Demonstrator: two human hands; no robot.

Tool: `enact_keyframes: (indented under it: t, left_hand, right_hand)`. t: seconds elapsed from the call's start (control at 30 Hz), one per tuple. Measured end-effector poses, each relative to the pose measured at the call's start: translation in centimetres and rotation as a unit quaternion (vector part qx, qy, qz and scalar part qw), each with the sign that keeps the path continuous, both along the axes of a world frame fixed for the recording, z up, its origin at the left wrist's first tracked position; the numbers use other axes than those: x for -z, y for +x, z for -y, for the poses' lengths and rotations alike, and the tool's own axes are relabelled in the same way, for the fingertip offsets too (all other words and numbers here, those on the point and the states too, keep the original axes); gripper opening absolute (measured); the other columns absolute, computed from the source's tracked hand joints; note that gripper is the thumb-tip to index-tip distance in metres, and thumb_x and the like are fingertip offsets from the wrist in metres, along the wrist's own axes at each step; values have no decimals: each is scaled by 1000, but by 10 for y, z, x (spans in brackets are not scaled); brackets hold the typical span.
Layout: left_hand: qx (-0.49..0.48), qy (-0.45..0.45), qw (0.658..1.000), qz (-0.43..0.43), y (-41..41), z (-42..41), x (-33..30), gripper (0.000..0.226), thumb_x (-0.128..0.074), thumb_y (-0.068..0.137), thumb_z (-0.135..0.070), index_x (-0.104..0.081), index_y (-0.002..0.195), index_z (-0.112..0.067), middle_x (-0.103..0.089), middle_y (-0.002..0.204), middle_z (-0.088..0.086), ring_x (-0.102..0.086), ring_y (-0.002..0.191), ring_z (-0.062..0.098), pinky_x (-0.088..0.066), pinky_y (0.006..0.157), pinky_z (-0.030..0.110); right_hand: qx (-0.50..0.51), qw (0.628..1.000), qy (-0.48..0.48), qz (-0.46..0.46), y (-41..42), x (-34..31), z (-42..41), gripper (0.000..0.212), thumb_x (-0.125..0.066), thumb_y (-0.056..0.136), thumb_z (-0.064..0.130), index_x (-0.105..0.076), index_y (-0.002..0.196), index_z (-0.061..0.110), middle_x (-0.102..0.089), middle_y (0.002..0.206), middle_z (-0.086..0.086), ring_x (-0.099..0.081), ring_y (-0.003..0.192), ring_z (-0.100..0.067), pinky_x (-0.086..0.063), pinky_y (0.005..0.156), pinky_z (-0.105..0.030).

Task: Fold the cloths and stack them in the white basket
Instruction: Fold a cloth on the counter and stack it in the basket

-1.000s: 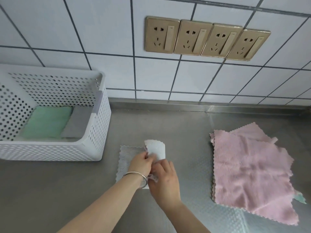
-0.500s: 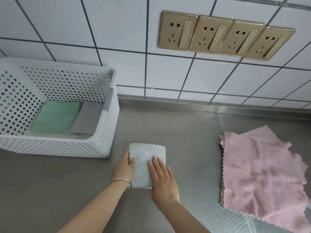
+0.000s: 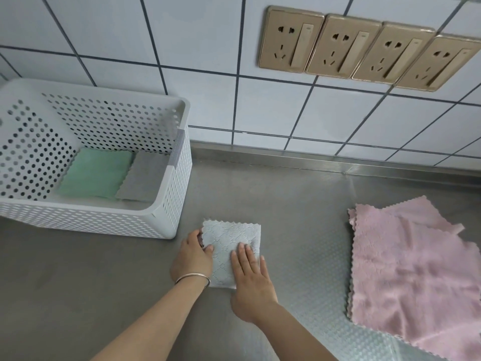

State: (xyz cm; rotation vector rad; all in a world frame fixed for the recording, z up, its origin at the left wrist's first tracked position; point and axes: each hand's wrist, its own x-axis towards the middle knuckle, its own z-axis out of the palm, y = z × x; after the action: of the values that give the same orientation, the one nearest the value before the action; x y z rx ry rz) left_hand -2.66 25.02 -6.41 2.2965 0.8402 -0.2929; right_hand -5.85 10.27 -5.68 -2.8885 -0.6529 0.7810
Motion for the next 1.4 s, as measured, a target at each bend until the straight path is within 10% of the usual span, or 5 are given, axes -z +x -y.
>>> enact_keyframes:
  t: [0.37,0.57,0.8,1.03,1.4]
  left_hand:
    - [-24,81,996,-28,-15,4,-1,47,-64,74,-52,-61,106,-19,-46,120,11,-44,114,31,-42,89,38]
    - [34,41,996,-71,-21,11,-12,43,-55,84,-47,-59,117,-20,-52,125,6,-54,113,28,-43,90,33]
    - [52,-33,997,-45,-59,24,-41,31,-46,92,-40,-51,69,-20,-63,79,6,-59,90,32,-40,69,30]
    - [30,-30,976,212,-58,18,-150,42,-52,91,-31,-37,55,-17,-36,48,3,-35,52,16,-28,49,19]
    - [-91,-89,883,451,-23,-113,-261,19,-64,83,-30,-47,91,-31,-58,82,-20,-54,71,-6,-39,65,13]
  right_hand:
    - [68,992,105,-13,1,-6,5,93,-9,71,63,-1,150,14,18,155,6,16,144,-13,10,115,-28]
    - [493,808,320,-43,-1,-22,11,42,-52,86,13,-44,127,15,-44,119,1,-47,99,-13,-39,81,-23]
    - [560,680,402,-249,-12,-48,37,27,-56,89,25,-59,108,6,-65,96,-4,-63,93,-23,-52,88,-40]
    - [432,718,514,-185,20,-145,40,15,-58,89,32,-64,97,20,-72,94,-1,-69,87,-20,-56,82,-39]
    - [284,730,607,-135,75,-257,-82,25,-63,86,32,-66,102,14,-74,98,-2,-70,90,-19,-55,80,-34]
